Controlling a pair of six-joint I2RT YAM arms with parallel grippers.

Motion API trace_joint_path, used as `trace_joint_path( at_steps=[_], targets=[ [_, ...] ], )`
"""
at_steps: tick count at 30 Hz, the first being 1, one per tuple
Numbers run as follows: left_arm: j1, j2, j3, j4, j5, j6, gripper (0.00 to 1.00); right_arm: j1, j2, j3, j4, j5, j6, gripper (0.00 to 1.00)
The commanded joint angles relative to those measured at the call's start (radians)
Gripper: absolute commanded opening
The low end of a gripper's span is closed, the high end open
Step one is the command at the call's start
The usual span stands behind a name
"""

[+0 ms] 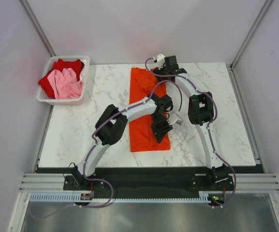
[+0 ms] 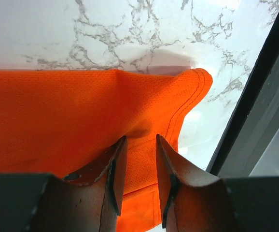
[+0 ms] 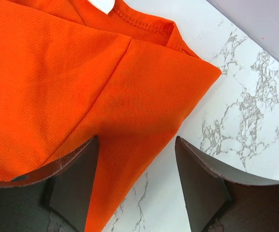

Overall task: Fold and stack the t-shirts
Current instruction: Fold the tshirt

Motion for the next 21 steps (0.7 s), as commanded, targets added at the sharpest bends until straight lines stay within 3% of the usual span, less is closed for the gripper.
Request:
trace_joint_path(
  at_steps=[1,3,5,6,7,10,11,14,16,21],
  targets=[
    [-0.005,0.008,0.039,0.037,-0.009,-0.031,0.38,0.012,0.003,0.050,0.024,-0.011,0.002,0.73],
    [-0.004,-0.059,0.049,-0.038,-0.027,-0.028,0.38,0.009,-0.040,0.032,0.025,-0.003,0.021,0.73],
    [0.002,-0.148,0.016,-0.075,-0.044,-0.012,0.38,0.000,-0.164,-0.055,0.030,-0.004,0.045,0.73],
    [0.011,-0.271,-0.006,-0.084,-0.077,-0.009,0.38,-0.014,-0.216,-0.098,0.060,-0.004,0.091,0.73],
    [0.016,-0.327,-0.045,-0.083,-0.098,-0.012,0.39,-0.022,-0.338,-0.213,0.085,-0.006,0.114,0.73],
    [0.051,-0.533,-0.093,-0.055,-0.203,-0.082,0.49,-0.049,-0.575,-0.463,0.195,-0.021,0.208,0.75],
    [0.065,-0.573,-0.108,-0.034,-0.260,-0.118,0.57,-0.051,-0.625,-0.514,0.202,-0.036,0.231,0.75],
    [0.143,-0.678,-0.161,0.026,-0.324,-0.315,0.66,-0.051,-0.772,-0.674,0.132,-0.118,0.315,0.76],
    [0.237,-0.704,-0.215,0.038,-0.290,-0.484,0.66,-0.052,-0.842,-0.762,0.069,-0.193,0.379,0.76],
    [0.461,-0.727,-0.424,0.104,-0.126,-0.647,0.65,-0.065,-0.973,-0.969,-0.110,-0.287,0.456,0.75]
  ],
)
